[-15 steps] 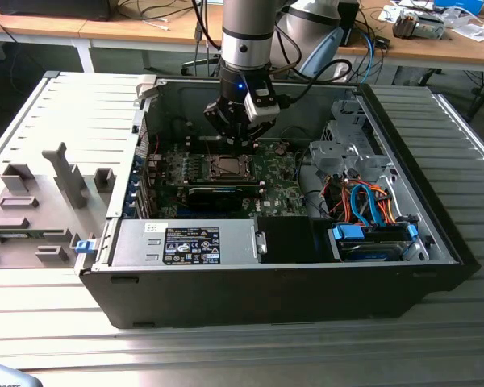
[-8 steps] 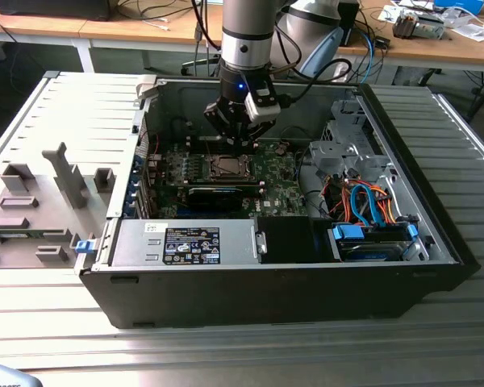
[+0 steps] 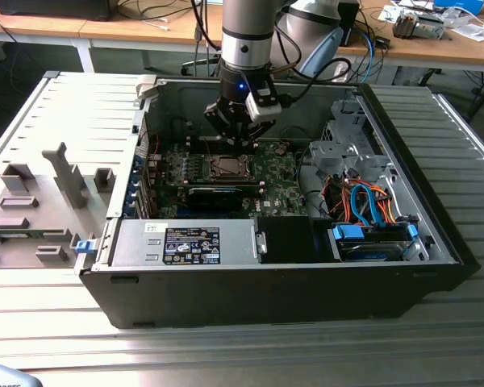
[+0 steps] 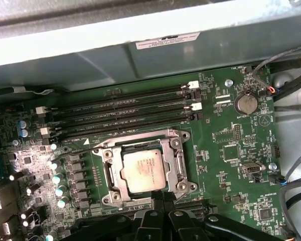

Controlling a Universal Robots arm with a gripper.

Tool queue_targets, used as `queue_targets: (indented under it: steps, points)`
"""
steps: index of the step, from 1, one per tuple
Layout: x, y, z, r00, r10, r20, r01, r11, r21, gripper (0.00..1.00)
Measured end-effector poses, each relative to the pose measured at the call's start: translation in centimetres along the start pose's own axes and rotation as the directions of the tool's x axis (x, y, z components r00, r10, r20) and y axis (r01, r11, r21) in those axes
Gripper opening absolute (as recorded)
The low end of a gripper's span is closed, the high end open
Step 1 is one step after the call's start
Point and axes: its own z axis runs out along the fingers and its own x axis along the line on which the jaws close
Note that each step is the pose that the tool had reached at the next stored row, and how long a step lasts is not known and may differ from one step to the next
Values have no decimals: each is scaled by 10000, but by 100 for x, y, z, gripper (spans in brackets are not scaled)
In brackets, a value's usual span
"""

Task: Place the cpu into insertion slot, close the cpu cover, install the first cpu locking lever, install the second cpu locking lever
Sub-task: 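Install the first cpu locking lever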

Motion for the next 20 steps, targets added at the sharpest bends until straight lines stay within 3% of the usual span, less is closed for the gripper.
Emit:
queue_targets:
  steps: [20]
  points:
    - [0,0,0,9988,-485,42,485,9988,-2,11]
